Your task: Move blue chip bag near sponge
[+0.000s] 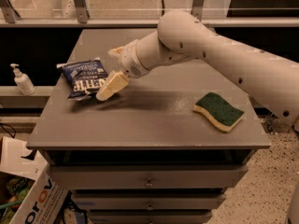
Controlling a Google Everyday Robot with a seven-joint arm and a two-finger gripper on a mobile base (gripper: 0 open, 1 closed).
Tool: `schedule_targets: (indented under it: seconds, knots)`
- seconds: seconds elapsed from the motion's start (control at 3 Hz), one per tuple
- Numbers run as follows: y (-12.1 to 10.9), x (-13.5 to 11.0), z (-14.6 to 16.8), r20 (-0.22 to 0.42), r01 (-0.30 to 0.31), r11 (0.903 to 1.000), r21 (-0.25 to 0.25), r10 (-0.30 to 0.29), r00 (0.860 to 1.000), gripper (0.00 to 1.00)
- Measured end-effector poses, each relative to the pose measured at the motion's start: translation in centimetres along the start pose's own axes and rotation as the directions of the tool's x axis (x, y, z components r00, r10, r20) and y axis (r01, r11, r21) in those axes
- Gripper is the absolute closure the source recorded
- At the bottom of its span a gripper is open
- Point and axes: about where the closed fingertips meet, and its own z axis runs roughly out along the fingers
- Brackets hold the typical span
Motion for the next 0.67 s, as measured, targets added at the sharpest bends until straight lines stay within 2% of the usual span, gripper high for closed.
schedule_targets:
  seconds: [0.67]
  knots:
    - [1.8,0.41,1.21,0.029,-0.032,0.9992,-0.024,0.033,0.999,0.59]
